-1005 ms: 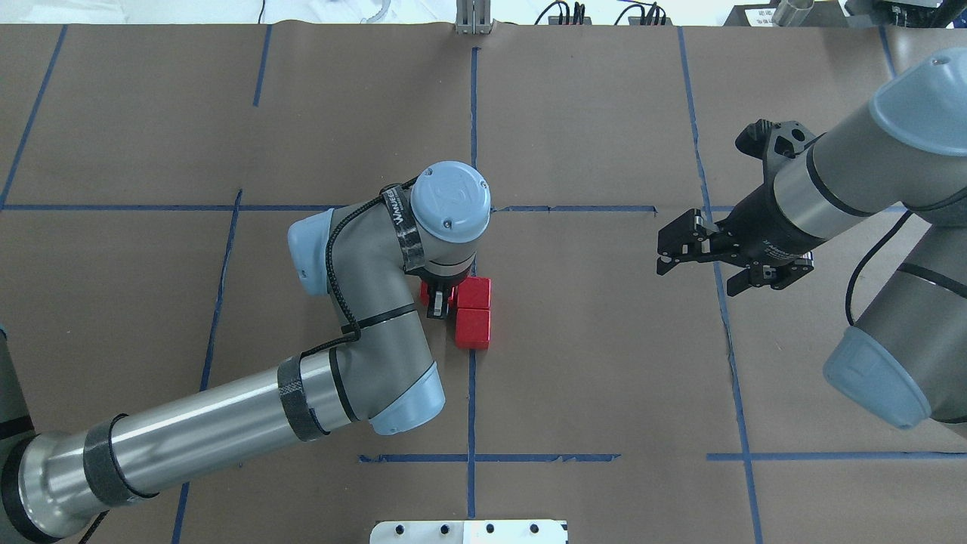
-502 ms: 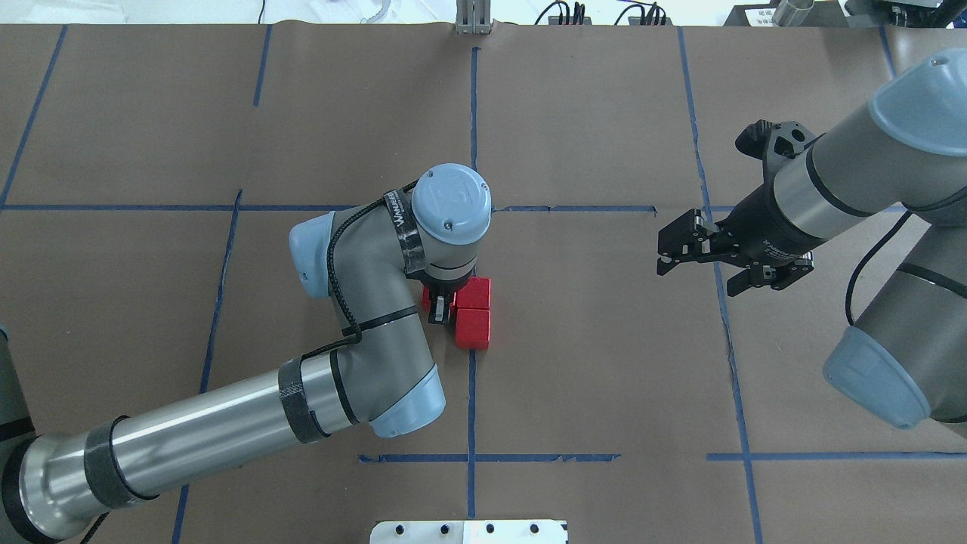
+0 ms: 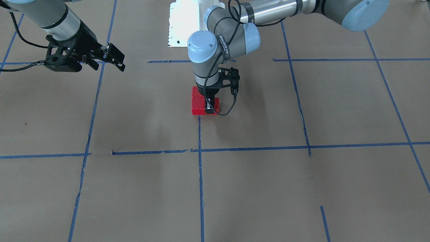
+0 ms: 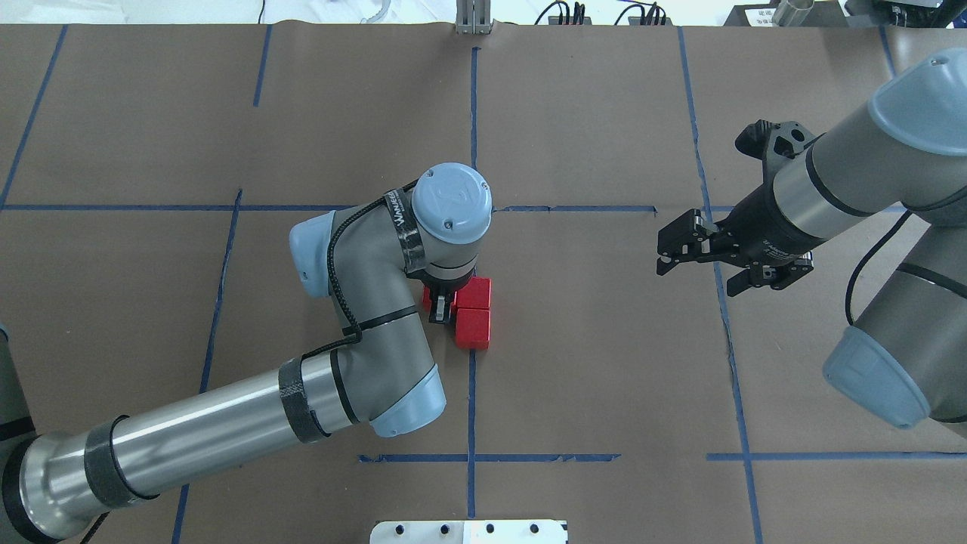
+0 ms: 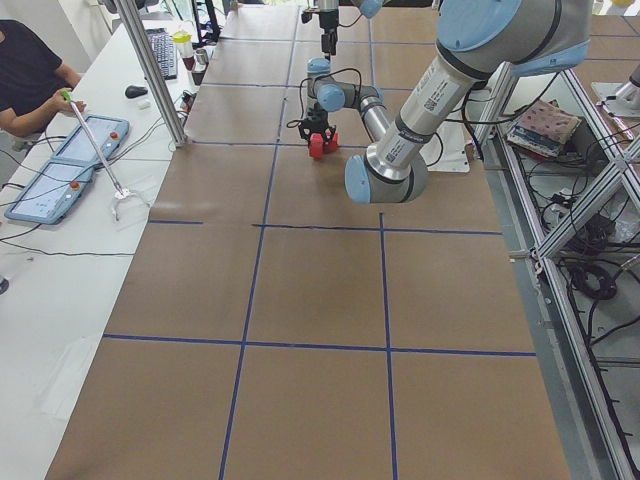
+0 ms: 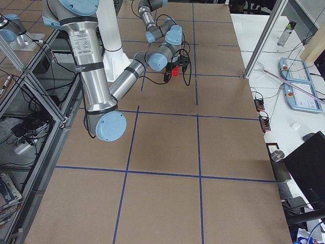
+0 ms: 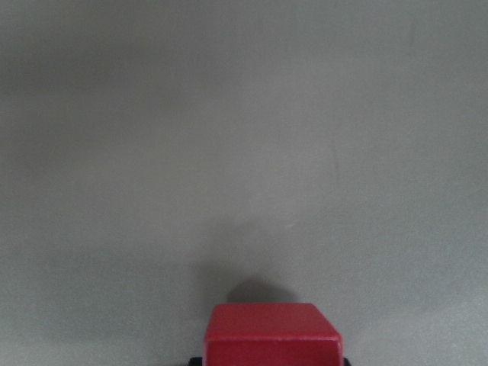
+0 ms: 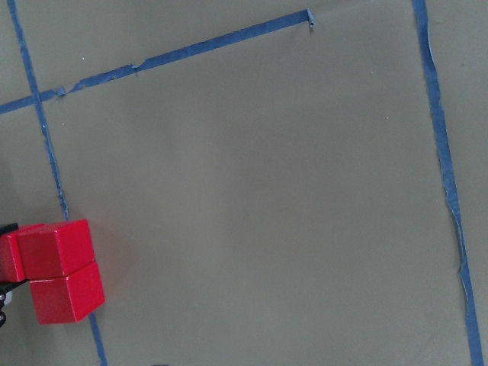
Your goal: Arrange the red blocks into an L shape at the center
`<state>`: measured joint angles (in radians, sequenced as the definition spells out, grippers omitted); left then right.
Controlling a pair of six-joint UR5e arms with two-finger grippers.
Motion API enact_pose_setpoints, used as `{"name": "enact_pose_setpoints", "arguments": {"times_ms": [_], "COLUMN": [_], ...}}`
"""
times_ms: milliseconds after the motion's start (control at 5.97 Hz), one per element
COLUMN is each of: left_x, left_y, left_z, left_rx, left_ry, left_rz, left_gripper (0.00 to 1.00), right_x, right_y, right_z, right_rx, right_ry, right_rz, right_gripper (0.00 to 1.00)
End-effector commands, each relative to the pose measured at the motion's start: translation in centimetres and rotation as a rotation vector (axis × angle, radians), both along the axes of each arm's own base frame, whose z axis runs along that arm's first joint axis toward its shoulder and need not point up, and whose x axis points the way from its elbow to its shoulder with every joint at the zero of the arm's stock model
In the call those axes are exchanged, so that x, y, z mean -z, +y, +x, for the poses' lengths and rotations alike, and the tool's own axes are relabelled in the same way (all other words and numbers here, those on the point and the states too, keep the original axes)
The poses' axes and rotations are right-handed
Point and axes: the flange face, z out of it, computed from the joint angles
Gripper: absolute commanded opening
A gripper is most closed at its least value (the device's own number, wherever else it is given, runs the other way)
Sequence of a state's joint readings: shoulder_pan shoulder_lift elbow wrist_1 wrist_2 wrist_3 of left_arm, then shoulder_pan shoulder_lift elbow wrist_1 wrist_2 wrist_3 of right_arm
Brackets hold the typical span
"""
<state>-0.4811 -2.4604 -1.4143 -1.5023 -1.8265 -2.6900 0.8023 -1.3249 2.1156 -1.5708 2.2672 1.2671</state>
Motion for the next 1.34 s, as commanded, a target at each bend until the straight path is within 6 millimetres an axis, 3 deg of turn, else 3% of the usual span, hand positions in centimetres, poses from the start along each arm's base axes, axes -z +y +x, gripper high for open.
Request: {"name": "enact_pose_setpoints", "arguments": {"times_ms": [0, 670, 1005, 1172], "left_x": [0.1, 1.6, 4.3, 4.1], "left_y": [0.0, -0.1, -1.0, 0.3], "left_z": [0.1, -0.9, -4.9, -7.2], "left_rx": [0.021, 0.022, 0.005, -0.122], "left_ry": [0.01, 0.03, 0.111, 0.136], "left_rz": [-0.013, -0.001, 0.011, 0.138], "left_gripper": [0.99, 1.0, 1.0, 1.0], "right_x": [0.3, 0.5, 0.5, -0.4], "right_y": [0.1, 0.2, 0.2, 0.2], "right_z": [0.2, 0.3, 0.6, 0.8], "right_rx": [-0.002, -0.001, -0.004, 0.0], "right_ry": [-0.004, -0.008, -0.01, 0.002], "right_rz": [0.003, 0.003, 0.007, 0.005], "right_gripper": [1.0, 1.0, 1.0, 1.0]}}
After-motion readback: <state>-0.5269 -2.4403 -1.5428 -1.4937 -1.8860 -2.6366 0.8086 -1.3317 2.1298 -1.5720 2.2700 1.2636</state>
